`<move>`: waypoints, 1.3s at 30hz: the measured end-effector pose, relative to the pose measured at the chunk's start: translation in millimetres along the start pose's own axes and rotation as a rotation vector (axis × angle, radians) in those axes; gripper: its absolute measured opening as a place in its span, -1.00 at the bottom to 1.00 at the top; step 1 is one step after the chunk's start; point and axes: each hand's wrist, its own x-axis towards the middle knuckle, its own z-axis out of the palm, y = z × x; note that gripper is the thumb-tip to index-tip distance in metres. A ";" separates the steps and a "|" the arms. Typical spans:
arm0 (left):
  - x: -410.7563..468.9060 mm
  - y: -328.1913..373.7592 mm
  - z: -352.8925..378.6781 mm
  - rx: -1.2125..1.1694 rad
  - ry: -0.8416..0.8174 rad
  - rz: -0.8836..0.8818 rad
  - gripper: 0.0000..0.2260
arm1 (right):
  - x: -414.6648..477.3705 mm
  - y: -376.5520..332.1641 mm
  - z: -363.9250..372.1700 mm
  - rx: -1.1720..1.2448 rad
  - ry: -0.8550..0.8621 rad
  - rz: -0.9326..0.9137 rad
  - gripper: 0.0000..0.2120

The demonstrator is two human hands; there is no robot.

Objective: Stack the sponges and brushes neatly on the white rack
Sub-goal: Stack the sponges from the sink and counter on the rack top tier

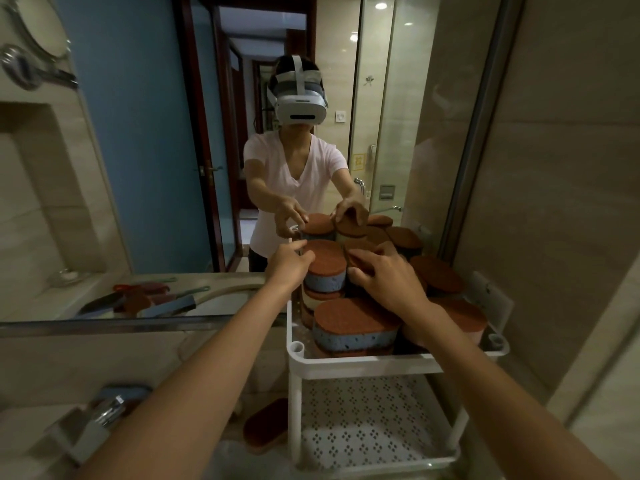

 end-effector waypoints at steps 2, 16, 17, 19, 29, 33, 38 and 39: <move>1.9 0.9 0.2 0.042 -0.027 0.027 -0.64 | 1.2 -0.7 -3.3 -0.051 -0.038 -0.010 -0.56; 8.8 7.4 0.9 0.231 -0.168 0.073 -0.57 | -3.1 -4.4 -5.3 -0.113 -0.147 0.001 -0.52; 9.1 8.1 1.7 0.275 -0.166 0.077 -0.57 | -3.9 -4.5 -5.8 -0.088 -0.135 0.007 -0.52; 9.0 9.5 3.4 0.359 -0.162 0.091 -0.59 | -6.9 -8.8 -8.6 -0.033 -0.069 0.003 -0.57; -25.0 1.6 -49.5 0.095 0.260 0.115 -0.73 | -33.1 -88.1 0.6 0.212 0.395 -0.244 -0.85; -62.4 -61.9 -110.2 -0.123 0.315 -0.007 -0.80 | -66.2 -158.4 37.2 0.424 0.411 -0.304 -0.80; -137.4 -199.2 -195.3 -0.291 0.397 -0.306 -0.79 | -117.1 -254.2 129.0 0.661 0.047 -0.243 -0.78; -153.1 -226.8 -211.8 -0.330 0.413 -0.378 -0.86 | -129.5 -274.8 146.1 0.671 -0.024 -0.247 -0.77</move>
